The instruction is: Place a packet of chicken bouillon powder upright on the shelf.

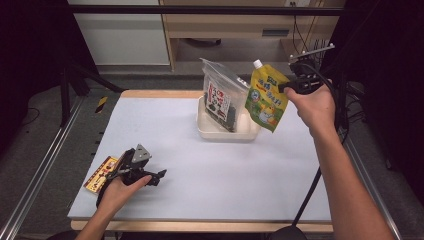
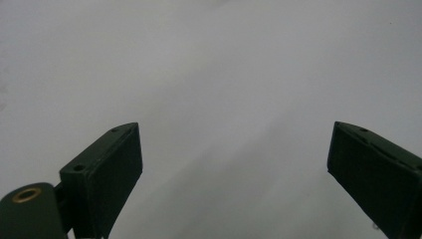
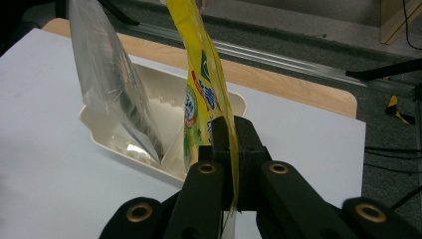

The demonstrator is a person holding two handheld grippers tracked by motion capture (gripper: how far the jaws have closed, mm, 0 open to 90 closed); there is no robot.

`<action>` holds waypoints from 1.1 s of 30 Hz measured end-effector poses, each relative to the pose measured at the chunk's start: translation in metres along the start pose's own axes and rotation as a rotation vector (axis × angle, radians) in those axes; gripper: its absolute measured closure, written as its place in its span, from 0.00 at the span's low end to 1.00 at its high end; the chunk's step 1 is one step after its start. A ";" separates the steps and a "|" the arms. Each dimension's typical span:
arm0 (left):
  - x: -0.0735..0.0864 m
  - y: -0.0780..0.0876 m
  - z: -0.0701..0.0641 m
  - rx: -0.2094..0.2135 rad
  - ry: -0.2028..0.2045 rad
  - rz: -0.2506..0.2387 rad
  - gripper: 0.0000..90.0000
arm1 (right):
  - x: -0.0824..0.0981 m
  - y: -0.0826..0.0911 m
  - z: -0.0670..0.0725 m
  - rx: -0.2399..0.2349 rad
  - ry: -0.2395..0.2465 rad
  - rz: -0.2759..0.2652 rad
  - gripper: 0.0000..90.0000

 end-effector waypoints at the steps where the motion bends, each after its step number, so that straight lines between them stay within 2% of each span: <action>1: 0.000 0.000 0.000 0.000 -0.001 0.001 0.08 | -0.001 -0.001 0.001 0.005 -0.001 0.001 1.00; 12: 0.000 0.000 0.000 0.000 -0.003 0.002 0.08 | -0.011 -0.027 0.010 0.042 -0.034 0.030 1.00; 15: 0.000 0.000 0.000 -0.001 0.000 -0.001 0.08 | -0.014 -0.035 0.010 0.051 -0.060 0.052 1.00; 19: 0.000 0.000 -0.001 0.002 -0.004 0.002 0.08 | -0.017 -0.047 0.012 0.063 -0.062 0.078 1.00; 26: 0.000 0.000 -0.001 0.003 0.000 0.001 0.08 | -0.020 -0.062 0.015 0.067 -0.082 0.104 1.00; 33: 0.000 -0.001 -0.001 0.003 -0.002 0.005 0.08 | -0.021 -0.071 0.016 0.068 -0.094 0.107 1.00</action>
Point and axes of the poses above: each handheld gripper's, and its own axes: y roughly backward along the jaws, x roughly out of its underside, z roughly to its left, the point moved 4 cm from there along -y, roughly forward along the jaws, and after that the axes turned 1 degree about y, right-handed, at the moved point
